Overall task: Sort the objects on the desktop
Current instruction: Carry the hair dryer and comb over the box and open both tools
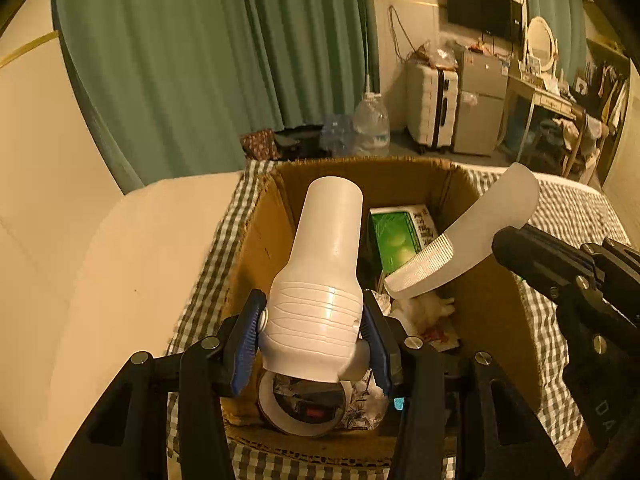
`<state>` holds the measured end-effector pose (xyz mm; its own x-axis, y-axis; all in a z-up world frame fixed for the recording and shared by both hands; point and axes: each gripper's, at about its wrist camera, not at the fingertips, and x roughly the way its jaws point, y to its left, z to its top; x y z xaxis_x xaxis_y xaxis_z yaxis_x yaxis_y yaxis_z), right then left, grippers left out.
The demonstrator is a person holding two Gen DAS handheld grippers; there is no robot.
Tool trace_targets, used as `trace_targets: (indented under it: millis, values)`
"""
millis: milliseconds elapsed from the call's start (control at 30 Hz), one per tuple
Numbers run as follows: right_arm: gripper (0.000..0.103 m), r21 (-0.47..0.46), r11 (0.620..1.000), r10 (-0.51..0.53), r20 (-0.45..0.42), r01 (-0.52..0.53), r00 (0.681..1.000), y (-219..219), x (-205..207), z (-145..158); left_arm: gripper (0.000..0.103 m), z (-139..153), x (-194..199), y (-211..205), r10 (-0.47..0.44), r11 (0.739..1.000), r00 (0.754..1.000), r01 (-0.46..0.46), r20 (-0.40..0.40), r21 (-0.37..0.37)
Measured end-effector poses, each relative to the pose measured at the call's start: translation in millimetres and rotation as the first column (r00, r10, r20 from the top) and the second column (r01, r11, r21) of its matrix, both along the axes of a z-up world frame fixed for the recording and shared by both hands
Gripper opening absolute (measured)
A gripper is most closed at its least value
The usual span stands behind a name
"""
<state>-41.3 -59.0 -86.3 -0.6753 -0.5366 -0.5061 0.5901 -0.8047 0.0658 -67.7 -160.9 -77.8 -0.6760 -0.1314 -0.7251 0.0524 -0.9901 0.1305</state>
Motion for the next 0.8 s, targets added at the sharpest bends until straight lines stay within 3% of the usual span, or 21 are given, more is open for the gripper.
trace_targets:
  millis: [267,367,600,800]
  values:
    - [0.003,0.011,1.0,0.005,0.029,-0.005,1.0,-2.5,3.3,-11.4,0.051,3.0,1.5,2.2,0.01,1.0,1.0,-0.01,-0.007,-0.009]
    - [0.004,0.007,1.0,-0.011,0.006,0.011,1.0,-0.1,8.7,-4.3,0.06,16.1,8.7,3.6,0.021,1.0,0.998,-0.021,-0.051,0.001]
    - [0.005,-0.047,0.996,-0.072,-0.044,0.07,0.996,20.8,17.5,23.9,0.062,49.0,23.0,8.2,0.021,0.999,0.987,-0.016,-0.158,0.036]
    - [0.012,-0.089,0.988,-0.132,-0.086,0.124,0.987,44.1,26.2,51.2,0.067,70.2,30.9,13.4,0.019,0.998,0.972,-0.005,-0.233,0.064]
